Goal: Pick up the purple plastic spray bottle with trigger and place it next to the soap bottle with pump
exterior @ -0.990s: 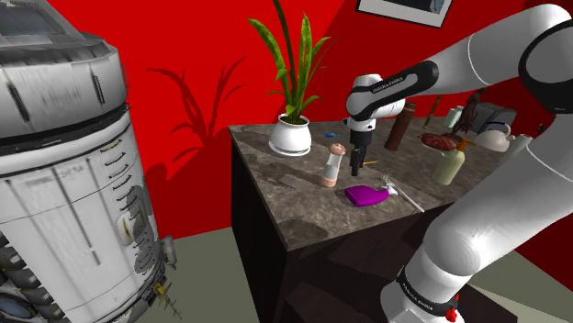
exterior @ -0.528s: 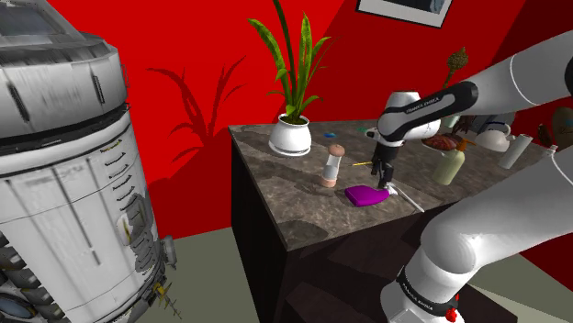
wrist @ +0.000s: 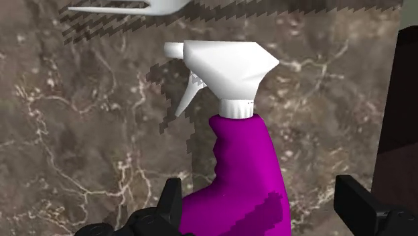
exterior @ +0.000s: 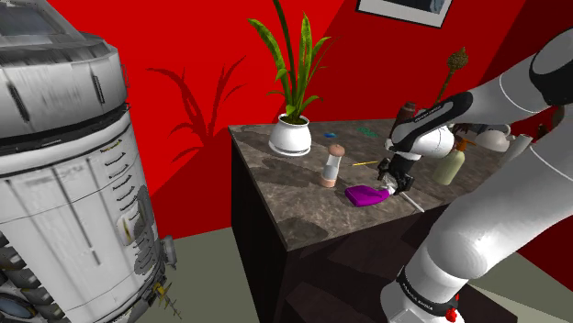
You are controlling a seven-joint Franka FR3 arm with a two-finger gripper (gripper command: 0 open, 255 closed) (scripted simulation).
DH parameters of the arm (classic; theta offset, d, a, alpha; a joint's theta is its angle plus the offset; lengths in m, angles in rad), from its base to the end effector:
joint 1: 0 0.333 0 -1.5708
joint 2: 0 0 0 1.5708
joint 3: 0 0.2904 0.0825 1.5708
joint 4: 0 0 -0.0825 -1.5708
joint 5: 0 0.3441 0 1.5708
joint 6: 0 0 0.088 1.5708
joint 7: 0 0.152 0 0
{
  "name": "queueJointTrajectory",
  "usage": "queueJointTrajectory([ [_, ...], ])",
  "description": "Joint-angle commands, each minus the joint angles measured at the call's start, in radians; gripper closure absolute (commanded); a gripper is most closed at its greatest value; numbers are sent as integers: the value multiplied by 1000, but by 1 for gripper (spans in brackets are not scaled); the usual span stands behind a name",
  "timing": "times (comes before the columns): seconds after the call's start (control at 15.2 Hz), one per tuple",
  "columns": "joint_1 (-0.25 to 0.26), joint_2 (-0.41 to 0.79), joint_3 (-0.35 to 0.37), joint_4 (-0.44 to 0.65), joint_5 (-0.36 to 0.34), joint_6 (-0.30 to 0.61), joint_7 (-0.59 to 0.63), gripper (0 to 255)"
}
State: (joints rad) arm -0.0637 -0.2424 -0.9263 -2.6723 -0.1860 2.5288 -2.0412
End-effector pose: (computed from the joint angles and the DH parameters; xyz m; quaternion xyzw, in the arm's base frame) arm 0.2321 -0.3187 0.2489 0.8199 0.5709 0.0432 0.0066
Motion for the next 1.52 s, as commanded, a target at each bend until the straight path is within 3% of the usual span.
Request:
queueJointTrajectory([
  [0.0,41,36,-48,1,51,36,-92,0],
  [0.4,156,167,-129,-9,253,131,-237,0],
  [0.86,154,167,-126,-9,254,131,-238,0],
  [0.92,154,167,-126,-9,254,131,-238,255],
  [1.45,154,167,-126,-9,253,131,-237,255],
])
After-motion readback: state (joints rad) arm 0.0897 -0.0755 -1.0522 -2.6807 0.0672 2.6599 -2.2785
